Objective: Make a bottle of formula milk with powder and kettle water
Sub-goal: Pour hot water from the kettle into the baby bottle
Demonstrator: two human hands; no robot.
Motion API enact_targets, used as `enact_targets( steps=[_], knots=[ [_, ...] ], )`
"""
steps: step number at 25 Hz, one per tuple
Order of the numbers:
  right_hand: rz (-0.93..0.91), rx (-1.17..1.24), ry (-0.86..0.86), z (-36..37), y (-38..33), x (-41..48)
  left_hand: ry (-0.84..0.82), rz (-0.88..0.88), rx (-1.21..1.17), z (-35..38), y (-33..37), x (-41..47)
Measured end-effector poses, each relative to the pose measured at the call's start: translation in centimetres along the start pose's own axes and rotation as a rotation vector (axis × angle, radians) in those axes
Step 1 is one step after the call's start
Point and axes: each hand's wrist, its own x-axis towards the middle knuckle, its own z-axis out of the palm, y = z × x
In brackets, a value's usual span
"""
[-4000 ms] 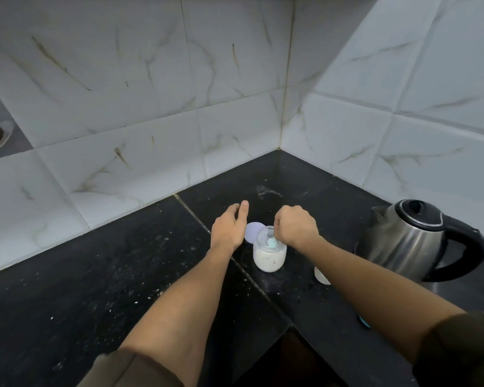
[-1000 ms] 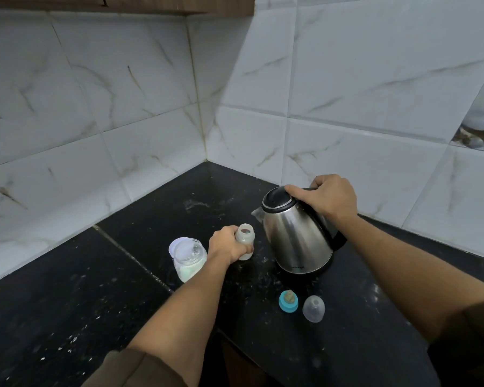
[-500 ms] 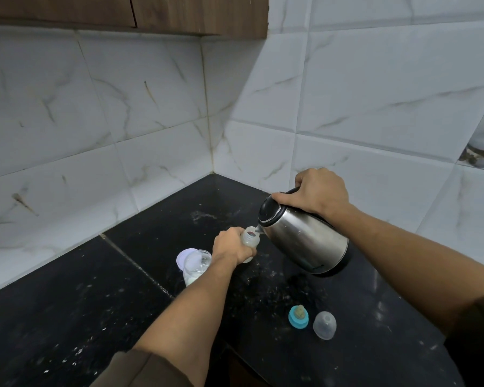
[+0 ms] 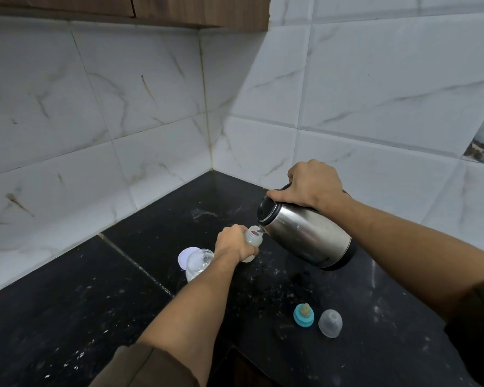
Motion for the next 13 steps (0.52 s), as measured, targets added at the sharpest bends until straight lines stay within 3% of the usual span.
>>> enact_targets(
  steps=[13],
  knots=[
    [-0.020,-0.074,-0.017,0.13,-0.17,0.77,-0.015,0.019,0.007,0.27,0.28,0.33]
  ],
)
